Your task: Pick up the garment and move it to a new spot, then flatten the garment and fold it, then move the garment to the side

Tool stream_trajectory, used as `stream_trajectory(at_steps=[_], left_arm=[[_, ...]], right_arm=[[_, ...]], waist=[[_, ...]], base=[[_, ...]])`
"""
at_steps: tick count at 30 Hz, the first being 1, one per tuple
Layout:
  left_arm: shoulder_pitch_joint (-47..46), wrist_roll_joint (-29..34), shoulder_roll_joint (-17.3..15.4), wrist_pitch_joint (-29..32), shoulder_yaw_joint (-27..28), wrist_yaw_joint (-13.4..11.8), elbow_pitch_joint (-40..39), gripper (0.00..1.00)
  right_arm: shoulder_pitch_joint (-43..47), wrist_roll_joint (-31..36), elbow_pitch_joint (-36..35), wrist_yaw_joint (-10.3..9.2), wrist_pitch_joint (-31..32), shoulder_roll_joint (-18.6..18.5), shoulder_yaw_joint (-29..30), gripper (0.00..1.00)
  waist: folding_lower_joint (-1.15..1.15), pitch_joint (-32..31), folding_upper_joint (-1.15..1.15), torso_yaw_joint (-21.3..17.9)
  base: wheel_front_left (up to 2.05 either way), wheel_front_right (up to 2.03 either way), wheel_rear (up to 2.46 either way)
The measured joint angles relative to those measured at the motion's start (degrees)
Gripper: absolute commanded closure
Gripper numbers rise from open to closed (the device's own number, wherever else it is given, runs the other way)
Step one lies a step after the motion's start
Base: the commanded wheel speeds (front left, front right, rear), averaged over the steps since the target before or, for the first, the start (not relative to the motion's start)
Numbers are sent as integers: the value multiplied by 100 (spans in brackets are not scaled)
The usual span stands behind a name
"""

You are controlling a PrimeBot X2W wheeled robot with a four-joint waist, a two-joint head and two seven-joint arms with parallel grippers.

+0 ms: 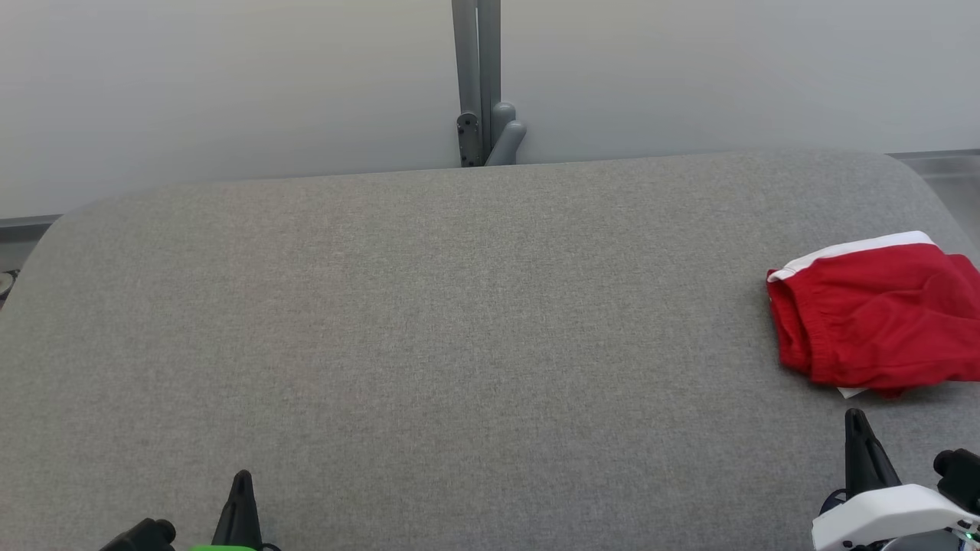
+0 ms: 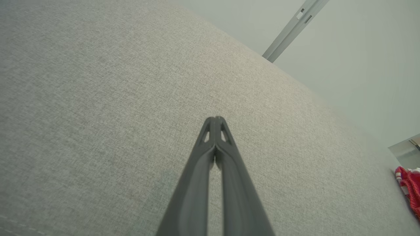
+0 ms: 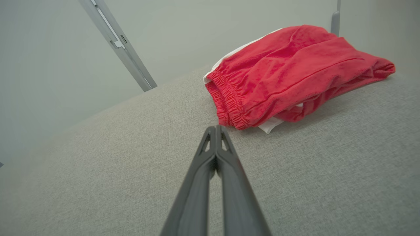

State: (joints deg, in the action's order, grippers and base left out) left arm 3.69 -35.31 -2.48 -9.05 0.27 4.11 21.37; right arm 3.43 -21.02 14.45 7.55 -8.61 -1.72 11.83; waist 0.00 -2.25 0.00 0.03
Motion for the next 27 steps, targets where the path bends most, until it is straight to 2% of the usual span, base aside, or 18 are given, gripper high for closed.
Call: stream_trajectory(at_steps=[27], left_arm=[[-351,-2008,-1,533,187,112,-241,100]], right_arm=[[-337,-2529,-4,-1,556,-37,-159,100]], waist=[[0,63,0,-1]], base=[[0,0,0]])
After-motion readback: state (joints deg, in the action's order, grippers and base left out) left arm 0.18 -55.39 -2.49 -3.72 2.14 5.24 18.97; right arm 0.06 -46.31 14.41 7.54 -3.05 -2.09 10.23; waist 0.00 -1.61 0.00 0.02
